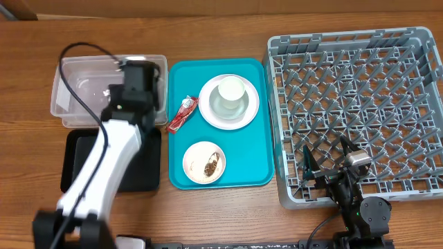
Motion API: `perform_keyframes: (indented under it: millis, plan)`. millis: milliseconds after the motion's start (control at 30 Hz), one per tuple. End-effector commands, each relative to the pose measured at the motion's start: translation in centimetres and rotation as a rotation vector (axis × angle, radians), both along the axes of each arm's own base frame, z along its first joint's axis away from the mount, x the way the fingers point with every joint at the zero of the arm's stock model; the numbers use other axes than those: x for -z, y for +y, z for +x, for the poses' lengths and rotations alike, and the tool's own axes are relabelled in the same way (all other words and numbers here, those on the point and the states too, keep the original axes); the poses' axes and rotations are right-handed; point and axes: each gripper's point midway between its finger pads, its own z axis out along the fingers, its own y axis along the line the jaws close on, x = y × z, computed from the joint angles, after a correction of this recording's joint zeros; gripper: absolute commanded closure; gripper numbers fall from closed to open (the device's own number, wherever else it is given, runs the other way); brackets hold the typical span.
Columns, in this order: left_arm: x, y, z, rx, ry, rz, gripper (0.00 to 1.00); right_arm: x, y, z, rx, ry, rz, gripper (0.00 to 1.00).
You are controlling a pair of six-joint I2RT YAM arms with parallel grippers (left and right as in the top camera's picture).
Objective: Sort waste into correct bins and load items into the dishwasher
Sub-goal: 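Move the left gripper back to the red snack wrapper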
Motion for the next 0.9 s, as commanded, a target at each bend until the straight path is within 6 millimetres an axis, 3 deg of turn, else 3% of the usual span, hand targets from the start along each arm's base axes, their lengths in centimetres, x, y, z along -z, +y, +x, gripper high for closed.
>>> perform_keyframes:
  millis: [0,133,267,333,467,867]
  plan:
    - [-5.9,-8.8,-1.7,0.425,-0.089,-0.046,0.26,0.1,-0.3,0.1,0.013,-0.007,-0.002,0.0]
    - [-6.9,-12.9,-5.1,0.573,-0.064,-0.041,0.29,0.1,-0.3,0.1,0.013,-0.007,-0.002,0.0]
    - [-4.5,-14.7,-7.2,0.686,0.057,-0.017,0.33,0.1,-0.3,0.1,0.013,-0.007,-0.002,0.0]
    - [-3.2,-14.7,-7.3,0.69,0.107,-0.009,0.36,0.1,-0.3,0.1,0.013,-0.007,-0.002,0.0]
    - [-0.3,-14.8,-7.0,0.746,0.206,0.057,0.53,0.1,-0.3,0.1,0.013,-0.007,-0.002,0.0]
    - [6.1,-14.6,-5.7,0.728,0.367,0.121,0.63,0.1,-0.3,0.1,0.013,-0.007,-0.002,0.0]
